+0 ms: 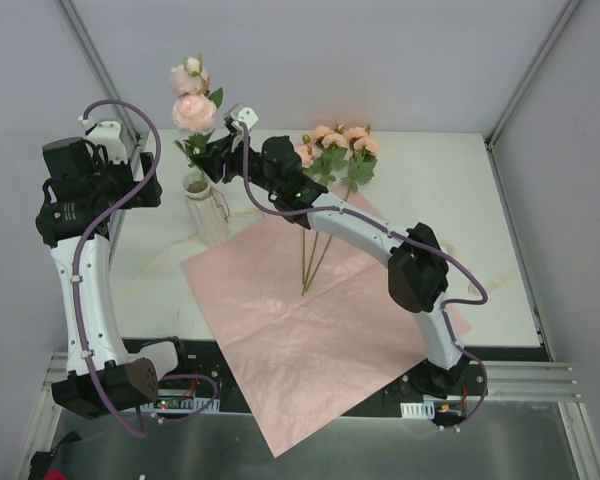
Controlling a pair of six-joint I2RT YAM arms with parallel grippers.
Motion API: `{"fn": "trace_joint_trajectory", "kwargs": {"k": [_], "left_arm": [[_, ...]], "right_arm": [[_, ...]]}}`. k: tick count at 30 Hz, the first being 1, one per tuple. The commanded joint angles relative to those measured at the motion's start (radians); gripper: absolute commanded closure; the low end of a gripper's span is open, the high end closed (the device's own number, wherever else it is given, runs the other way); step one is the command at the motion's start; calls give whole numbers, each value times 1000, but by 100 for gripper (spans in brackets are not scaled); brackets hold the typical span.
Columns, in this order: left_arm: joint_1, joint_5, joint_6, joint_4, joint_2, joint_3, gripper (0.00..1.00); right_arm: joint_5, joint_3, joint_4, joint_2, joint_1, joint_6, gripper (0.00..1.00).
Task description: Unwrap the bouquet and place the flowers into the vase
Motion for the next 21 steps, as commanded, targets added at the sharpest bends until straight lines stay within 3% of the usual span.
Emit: {"fn": "trace_joint_trajectory", "kwargs": {"k": [1, 5, 6, 10, 16, 21], "left_arm": [[11, 15, -12, 2, 6, 18, 1], [11, 17, -17, 2, 13, 26, 1], [12, 23, -22, 2, 18, 27, 1], [12, 29, -37, 2, 20, 29, 1], [15, 15, -26, 2, 21, 26, 1], [21, 26, -29, 2, 27, 45, 1]], "right_arm": [[-33, 54, -206, -127, 9, 9, 48], [-37, 94, -356, -148, 7, -6, 16], [-45, 117, -392, -144, 3, -5, 2], [-57, 176, -583, -160, -5, 8, 4], [-10, -71, -766, -375, -46, -3, 4], [160, -346, -896, -564, -62, -29, 4]]}}
